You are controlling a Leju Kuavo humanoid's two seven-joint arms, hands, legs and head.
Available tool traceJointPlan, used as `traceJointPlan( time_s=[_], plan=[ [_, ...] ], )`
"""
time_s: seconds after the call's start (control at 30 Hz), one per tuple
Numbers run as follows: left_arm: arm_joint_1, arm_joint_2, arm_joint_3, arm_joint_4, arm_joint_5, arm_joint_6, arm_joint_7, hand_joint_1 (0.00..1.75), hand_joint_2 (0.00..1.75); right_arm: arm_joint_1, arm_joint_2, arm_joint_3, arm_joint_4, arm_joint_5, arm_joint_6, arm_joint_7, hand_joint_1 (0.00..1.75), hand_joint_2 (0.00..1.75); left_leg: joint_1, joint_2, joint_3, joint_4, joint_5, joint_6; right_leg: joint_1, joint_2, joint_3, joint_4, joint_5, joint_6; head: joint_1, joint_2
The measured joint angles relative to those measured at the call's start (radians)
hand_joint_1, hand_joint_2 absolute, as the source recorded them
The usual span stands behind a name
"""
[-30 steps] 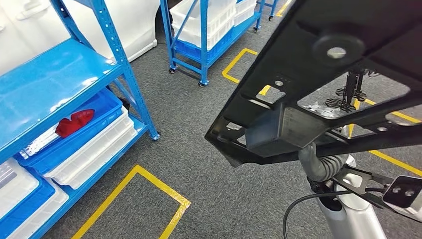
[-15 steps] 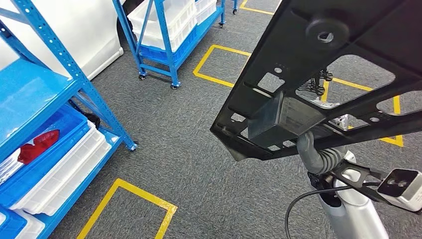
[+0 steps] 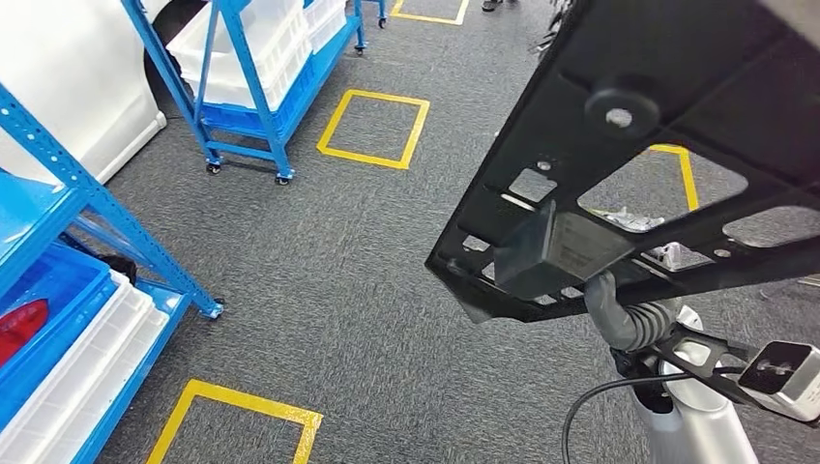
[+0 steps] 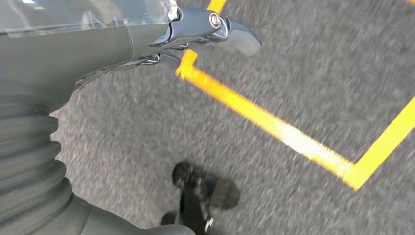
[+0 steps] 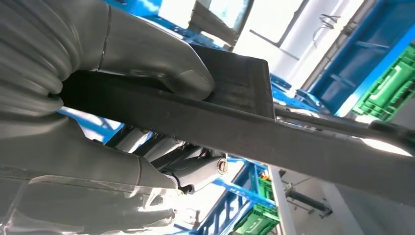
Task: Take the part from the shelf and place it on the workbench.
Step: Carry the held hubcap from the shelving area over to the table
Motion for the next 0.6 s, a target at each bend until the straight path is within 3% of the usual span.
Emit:
traceJointPlan(
  time_s=[0.03, 0.07, 0.13, 0.2, 0.23, 0.3, 0.33, 0.4, 0.43, 0.5, 0.53, 0.57, 0.6],
  plan=[
    [0.002, 0.012, 0.007, -0.003, 0.003, 0.001, 0.009, 0.00, 1.75, 0.007, 0.005, -0.020, 0.000, 0.003, 0.025, 0.000, 1.75, 1.75, 0.000, 0.013, 0.001, 0.001, -0.002, -0.002, -0.004, -0.005, -0.011, 0.020, 0.001, 0.003, 0.000, 0.000],
    [0.003, 0.024, 0.015, -0.006, 0.007, 0.003, 0.022, 0.00, 1.75, 0.011, 0.012, -0.040, 0.000, 0.008, 0.047, 0.000, 1.75, 1.75, 0.000, 0.026, 0.002, 0.002, -0.005, -0.005, -0.009, -0.010, 0.000, -0.001, 0.020, 0.005, 0.000, 0.000],
    [0.003, 0.044, 0.033, -0.013, 0.014, 0.014, 0.050, 0.00, 1.75, 0.013, 0.032, -0.075, -0.002, 0.019, 0.075, 0.000, 1.75, 1.75, 0.000, 0.048, 0.006, 0.009, -0.015, -0.015, -0.014, -0.041, 0.067, -0.127, 0.076, 0.009, 0.000, 0.000],
    [0.003, 0.061, 0.054, -0.020, 0.023, 0.027, 0.072, 0.00, 1.75, 0.014, 0.053, -0.098, -0.006, 0.026, 0.083, 0.000, 1.75, 1.75, -0.002, 0.066, 0.010, 0.020, -0.028, -0.030, -0.010, -0.069, 0.120, -0.225, 0.103, 0.001, -0.001, 0.000],
    [0.003, 0.067, 0.064, -0.024, 0.027, 0.033, 0.078, 0.00, 1.75, 0.015, 0.062, -0.105, -0.008, 0.028, 0.082, 0.000, 1.75, 1.75, -0.003, 0.074, 0.012, 0.023, -0.033, -0.037, -0.005, -0.072, 0.127, -0.240, 0.101, -0.007, -0.001, 0.000],
    [0.000, 0.072, 0.080, -0.028, 0.031, 0.039, 0.085, 0.00, 1.75, 0.021, 0.076, -0.111, -0.012, 0.030, 0.072, -0.001, 1.75, 1.75, 0.000, 0.088, 0.018, 0.021, -0.038, -0.050, 0.001, -0.050, 0.126, -0.238, 0.101, -0.022, -0.002, 0.000],
    [-0.002, 0.073, 0.085, -0.029, 0.029, 0.037, 0.085, 0.00, 1.75, 0.024, 0.082, -0.111, -0.015, 0.031, 0.064, -0.001, 1.75, 1.75, 0.003, 0.081, 0.020, 0.025, -0.046, -0.056, 0.001, -0.041, 0.127, -0.241, 0.102, -0.029, -0.002, 0.000],
    [-0.004, 0.073, 0.090, -0.029, 0.022, 0.028, 0.084, 0.00, 1.75, 0.028, 0.095, -0.112, -0.019, 0.032, 0.051, -0.001, 1.75, 1.75, 0.008, 0.041, -0.002, 0.087, -0.091, -0.062, -0.002, -0.023, 0.131, -0.246, 0.105, -0.041, -0.005, 0.000],
    [-0.004, 0.074, 0.092, -0.029, 0.019, 0.024, 0.083, 0.00, 1.75, 0.029, 0.102, -0.112, -0.020, 0.032, 0.047, -0.001, 1.75, 1.75, 0.009, 0.017, -0.031, 0.151, -0.126, -0.062, 0.000, -0.014, 0.132, -0.247, 0.105, -0.046, -0.007, 0.000],
    [0.000, 0.075, 0.098, -0.029, 0.018, 0.022, 0.083, 0.00, 1.75, 0.034, 0.113, -0.112, -0.020, 0.032, 0.044, -0.001, 1.75, 1.75, 0.009, -0.003, -0.099, 0.291, -0.181, -0.060, 0.006, 0.010, 0.132, -0.246, 0.105, -0.051, -0.009, 0.000],
    [0.001, 0.075, 0.101, -0.029, 0.018, 0.022, 0.083, 0.00, 1.75, 0.037, 0.117, -0.112, -0.020, 0.032, 0.043, -0.001, 1.75, 1.75, 0.008, -0.006, -0.119, 0.325, -0.183, -0.057, 0.010, 0.023, 0.133, -0.246, 0.105, -0.052, -0.009, 0.000],
    [0.001, 0.075, 0.104, -0.029, 0.018, 0.022, 0.083, 0.00, 1.75, 0.039, 0.121, -0.112, -0.020, 0.032, 0.043, -0.001, 1.75, 1.75, 0.007, -0.009, -0.119, 0.316, -0.163, -0.052, 0.013, 0.037, 0.134, -0.246, 0.105, -0.053, -0.009, 0.000],
    [0.001, 0.076, 0.105, -0.029, 0.018, 0.022, 0.083, 0.00, 1.75, 0.040, 0.123, -0.112, -0.020, 0.032, 0.042, -0.001, 1.75, 1.75, 0.006, -0.014, -0.101, 0.267, -0.127, -0.046, 0.015, 0.051, 0.137, -0.246, 0.105, -0.053, -0.008, 0.000]
  ],
)
